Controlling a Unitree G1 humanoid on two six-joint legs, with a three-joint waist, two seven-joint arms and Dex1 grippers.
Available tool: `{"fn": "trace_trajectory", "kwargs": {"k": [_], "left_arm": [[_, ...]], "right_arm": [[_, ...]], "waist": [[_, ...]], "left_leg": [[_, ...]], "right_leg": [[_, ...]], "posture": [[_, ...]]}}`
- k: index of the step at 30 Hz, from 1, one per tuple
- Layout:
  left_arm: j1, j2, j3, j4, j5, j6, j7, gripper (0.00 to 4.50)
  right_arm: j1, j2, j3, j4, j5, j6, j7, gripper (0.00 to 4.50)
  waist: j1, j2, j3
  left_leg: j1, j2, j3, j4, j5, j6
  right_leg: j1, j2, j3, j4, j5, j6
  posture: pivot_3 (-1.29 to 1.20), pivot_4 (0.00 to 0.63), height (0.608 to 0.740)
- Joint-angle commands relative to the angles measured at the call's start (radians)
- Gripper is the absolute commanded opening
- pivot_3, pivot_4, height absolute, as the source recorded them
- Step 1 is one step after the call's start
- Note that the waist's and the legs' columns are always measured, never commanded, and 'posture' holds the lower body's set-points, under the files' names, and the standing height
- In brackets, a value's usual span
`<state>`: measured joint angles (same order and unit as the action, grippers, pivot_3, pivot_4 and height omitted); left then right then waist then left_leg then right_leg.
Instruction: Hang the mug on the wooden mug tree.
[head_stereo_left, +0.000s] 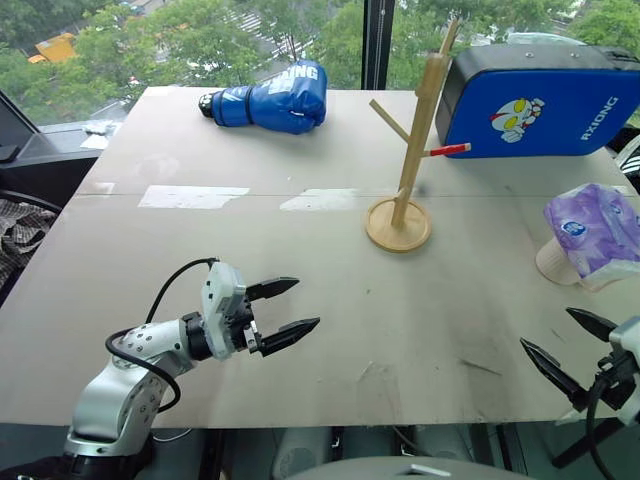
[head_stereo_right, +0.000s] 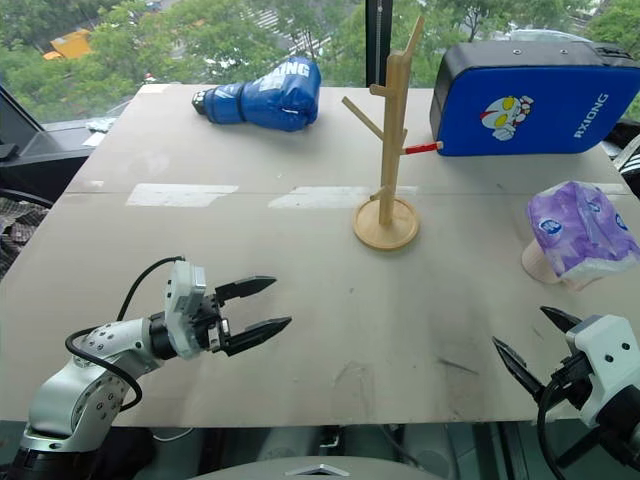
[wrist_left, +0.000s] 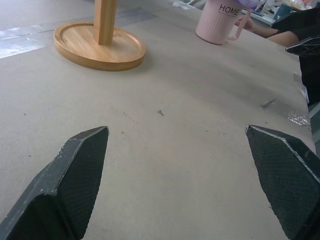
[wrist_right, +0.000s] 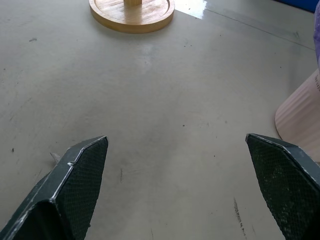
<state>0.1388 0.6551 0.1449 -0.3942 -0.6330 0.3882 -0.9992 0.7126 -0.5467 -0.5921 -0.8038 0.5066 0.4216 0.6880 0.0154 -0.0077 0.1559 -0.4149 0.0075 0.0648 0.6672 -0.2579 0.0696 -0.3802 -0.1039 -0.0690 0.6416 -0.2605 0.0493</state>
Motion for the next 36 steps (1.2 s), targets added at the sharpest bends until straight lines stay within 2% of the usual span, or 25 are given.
{"fn": "trace_trajectory", "kwargs": {"k": [1,5,8,13,15,18,22,28,36], "left_arm": [[-0.003,0.012,0.013,0.008,-0.008,-0.037,-0.045,4.5],[-0.092,-0.001,-0.01,0.029,-0.052,-0.026,-0.096,4.5],[-0.17,-0.015,-0.046,-0.009,-0.093,0.015,-0.1,4.5],[-0.262,0.001,-0.094,-0.061,-0.125,0.058,-0.125,4.5],[-0.289,-0.002,-0.099,-0.063,-0.135,0.074,-0.12,4.5],[-0.32,-0.009,-0.116,-0.052,-0.133,0.077,-0.122,4.5],[-0.367,-0.033,-0.132,-0.047,-0.15,0.094,-0.119,4.5],[-0.392,-0.043,-0.144,-0.047,-0.153,0.107,-0.115,4.5],[-0.397,-0.056,-0.144,-0.062,-0.151,0.121,-0.083,4.5]], "right_arm": [[-0.038,0.008,0.024,-0.003,0.0,-0.013,-0.022,4.46],[-0.21,-0.003,0.138,-0.089,-0.047,0.108,-0.196,4.46],[-0.355,-0.006,0.17,-0.129,0.038,0.209,-0.272,4.46],[-0.554,-0.101,0.108,-0.212,0.223,0.315,-0.325,4.46],[-0.598,-0.147,0.07,-0.223,0.226,0.349,-0.361,4.46],[-0.629,-0.247,0.033,-0.169,0.06,0.425,-0.455,4.46],[-0.568,-0.35,-0.025,-0.113,-0.032,0.48,-0.417,4.46],[-0.504,-0.397,-0.05,-0.092,-0.086,0.535,-0.357,4.46],[-0.561,-0.397,0.08,0.029,-0.149,0.556,-0.353,4.46]], "waist": [[0.0,0.0,0.0],[-0.003,0.001,0.0],[0.002,0.002,0.0],[0.0,0.001,0.001],[0.0,0.001,0.001],[0.001,0.001,0.002],[0.008,0.001,0.002],[-0.001,0.0,0.002],[-0.001,0.0,0.002]], "left_leg": [[0.0,0.0,0.0,0.0,0.0,0.0],[0.001,0.0,0.0,0.0,0.0,0.001],[0.0,0.0,0.0,0.0,0.001,-0.001],[-0.001,-0.001,0.0,0.001,0.004,0.002],[-0.002,-0.001,0.0,0.0,0.005,0.002],[-0.002,-0.001,0.0,0.0,0.005,0.002],[-0.002,-0.002,0.001,0.001,0.005,0.002],[-0.001,-0.001,0.001,0.001,0.005,0.002],[-0.001,-0.001,0.002,0.002,0.005,0.002]], "right_leg": [[0.0,0.0,0.0,0.0,0.0,0.0],[0.0,0.0,0.0,0.0,0.0,0.0],[0.0,0.0,-0.001,0.0,0.0,0.0],[0.0,0.0,-0.001,0.0,0.002,0.002],[0.0,0.0,-0.001,0.0,0.002,0.003],[0.0,0.001,-0.002,0.0,0.002,0.003],[0.0,0.001,-0.002,0.0,0.002,0.004],[0.001,0.003,0.0,0.001,0.002,0.004],[0.001,0.008,0.001,0.001,0.002,0.004]], "posture": [[0.0,0.15,0.731],[0.0,0.15,0.731],[0.0,0.15,0.731],[0.0,0.15,0.731],[0.0,0.15,0.731],[0.0,0.15,0.731],[0.0,0.15,0.731],[0.0,0.15,0.731],[0.0,0.15,0.731]]}}
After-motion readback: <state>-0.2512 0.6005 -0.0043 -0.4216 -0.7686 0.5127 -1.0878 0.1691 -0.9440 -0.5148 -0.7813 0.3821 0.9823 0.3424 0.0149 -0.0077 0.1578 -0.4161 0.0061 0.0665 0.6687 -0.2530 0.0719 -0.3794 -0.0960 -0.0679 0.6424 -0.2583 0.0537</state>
